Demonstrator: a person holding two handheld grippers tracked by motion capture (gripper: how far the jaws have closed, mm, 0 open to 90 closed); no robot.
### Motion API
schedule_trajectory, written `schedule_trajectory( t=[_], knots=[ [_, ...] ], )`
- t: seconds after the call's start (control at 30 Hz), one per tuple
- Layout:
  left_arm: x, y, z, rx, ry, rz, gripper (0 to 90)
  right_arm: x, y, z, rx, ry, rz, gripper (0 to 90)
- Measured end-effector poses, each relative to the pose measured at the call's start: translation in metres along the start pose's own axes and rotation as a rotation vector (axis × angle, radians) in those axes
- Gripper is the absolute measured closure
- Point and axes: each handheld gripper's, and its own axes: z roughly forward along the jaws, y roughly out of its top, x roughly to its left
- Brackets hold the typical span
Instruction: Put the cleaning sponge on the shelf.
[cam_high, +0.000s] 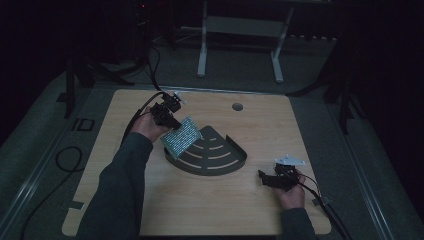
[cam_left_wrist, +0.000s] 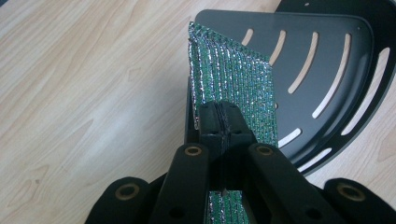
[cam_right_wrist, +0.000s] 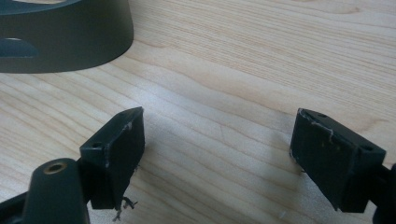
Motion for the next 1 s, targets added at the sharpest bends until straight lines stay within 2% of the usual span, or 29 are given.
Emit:
schedule_trajectory(
  t=[0.17,0.47,1.0],
  knots=[
    [-0.002,0.002,0.007,0.009,0.004,0.020,90.0,0.000,0.000,0.000,0.000,0.000,0.000,17.5],
    [-0.002,0.004,0.015,0.010,0.007,0.017,90.0,0.000,0.000,0.000,0.000,0.000,0.001,17.5],
    [-0.006,0.007,0.029,0.024,0.026,0.042,90.0,0.000,0.000,0.000,0.000,0.001,-0.001,17.5]
  ],
)
